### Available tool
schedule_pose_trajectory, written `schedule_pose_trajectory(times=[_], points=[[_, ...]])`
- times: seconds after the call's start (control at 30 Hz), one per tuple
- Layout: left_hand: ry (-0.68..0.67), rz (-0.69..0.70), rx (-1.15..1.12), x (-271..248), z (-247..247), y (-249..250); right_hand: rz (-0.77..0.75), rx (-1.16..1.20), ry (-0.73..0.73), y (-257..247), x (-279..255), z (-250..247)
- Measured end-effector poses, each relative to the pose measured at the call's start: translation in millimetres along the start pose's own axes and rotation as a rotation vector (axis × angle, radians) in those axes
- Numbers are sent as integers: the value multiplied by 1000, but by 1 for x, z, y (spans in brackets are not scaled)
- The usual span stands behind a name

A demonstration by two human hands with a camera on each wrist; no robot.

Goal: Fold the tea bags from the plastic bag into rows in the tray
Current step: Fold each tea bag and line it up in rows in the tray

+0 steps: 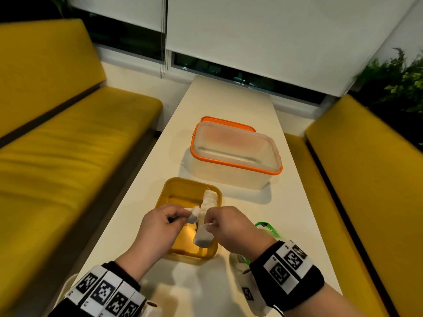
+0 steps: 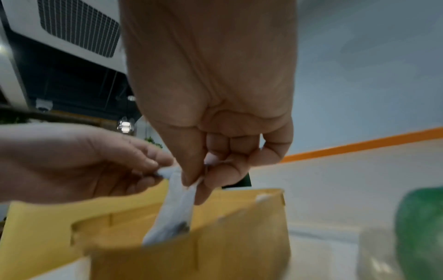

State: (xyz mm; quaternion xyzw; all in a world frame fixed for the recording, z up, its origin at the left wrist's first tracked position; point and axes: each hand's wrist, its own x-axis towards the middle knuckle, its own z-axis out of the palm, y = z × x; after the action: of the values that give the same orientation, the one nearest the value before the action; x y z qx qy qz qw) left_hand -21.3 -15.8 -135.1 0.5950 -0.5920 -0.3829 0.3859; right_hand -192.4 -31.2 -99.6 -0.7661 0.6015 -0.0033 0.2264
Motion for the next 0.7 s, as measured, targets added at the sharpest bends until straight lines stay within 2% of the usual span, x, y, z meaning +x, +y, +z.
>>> schedule_pose_trajectory(times=[0.1,0.23,0.47,0.53,0.6,0.7], points=[[-5,-42,4,-1,-1,-3,13,-195,-93,-4,5,10],[28,-84,-73,-2,0,-8,-2,-453,-24,-6,12,26],[17,-171,-256,-4,-1,-10,-22,-551,46,-8,15,37],[21,-188,-292,-4,-3,-8,7,-510,69,-10,14,32],[23,-200,-312,-4,-5,-7,58,-366,135,-10,11,20],[29,-212,-352,-4,-6,-6,114,143,286,-9,5,10]])
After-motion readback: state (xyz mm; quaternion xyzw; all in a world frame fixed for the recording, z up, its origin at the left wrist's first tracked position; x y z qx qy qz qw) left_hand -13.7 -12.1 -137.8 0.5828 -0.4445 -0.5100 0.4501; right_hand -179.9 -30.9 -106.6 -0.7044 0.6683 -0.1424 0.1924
